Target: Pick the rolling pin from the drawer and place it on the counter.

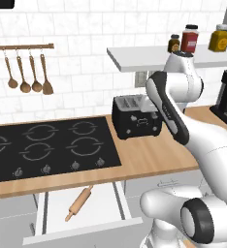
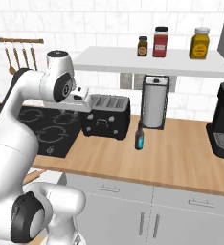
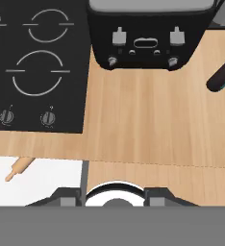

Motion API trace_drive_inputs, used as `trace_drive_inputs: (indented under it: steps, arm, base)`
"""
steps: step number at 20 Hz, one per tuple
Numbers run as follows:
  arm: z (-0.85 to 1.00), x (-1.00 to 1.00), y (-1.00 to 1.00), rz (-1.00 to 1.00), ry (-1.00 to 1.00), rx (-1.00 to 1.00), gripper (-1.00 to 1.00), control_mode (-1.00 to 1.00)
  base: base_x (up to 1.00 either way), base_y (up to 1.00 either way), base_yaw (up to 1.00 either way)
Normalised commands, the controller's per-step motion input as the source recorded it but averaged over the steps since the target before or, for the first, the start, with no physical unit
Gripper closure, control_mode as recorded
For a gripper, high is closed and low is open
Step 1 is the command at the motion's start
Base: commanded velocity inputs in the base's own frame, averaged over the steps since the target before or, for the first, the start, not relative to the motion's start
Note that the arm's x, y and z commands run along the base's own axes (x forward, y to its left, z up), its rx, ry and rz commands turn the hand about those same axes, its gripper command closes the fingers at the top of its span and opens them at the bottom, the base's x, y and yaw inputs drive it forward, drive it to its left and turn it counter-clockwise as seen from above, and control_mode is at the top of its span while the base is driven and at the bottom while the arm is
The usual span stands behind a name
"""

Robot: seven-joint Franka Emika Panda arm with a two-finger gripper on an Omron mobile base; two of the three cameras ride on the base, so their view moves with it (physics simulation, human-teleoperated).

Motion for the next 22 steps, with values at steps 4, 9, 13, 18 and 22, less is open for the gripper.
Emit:
trace_drive_inputs:
  steps: [4, 9, 13, 18, 22]
  arm:
    - [-0.23, -0.09, 0.09, 0.00, 0.00, -0.01, -1.00, -1.00]
    - [-0.49, -0.42, 0.20, 0.00, -0.01, -0.01, -1.00, -1.00]
    - [-0.49, -0.43, 0.25, 0.00, 0.00, -0.03, -1.00, -1.00]
    - [-0.38, -0.39, 0.35, 0.00, 0.00, -0.04, -1.00, -1.00]
    - [-0.16, -0.29, 0.40, 0.00, 0.00, -0.01, -1.00, -1.00]
  base:
    - [0.00, 0.00, 0.00]
    - [0.00, 0.00, 0.00]
    - [0.00, 0.00, 0.00]
    - [0.00, 0.00, 0.00]
    - [0.00, 0.00, 0.00]
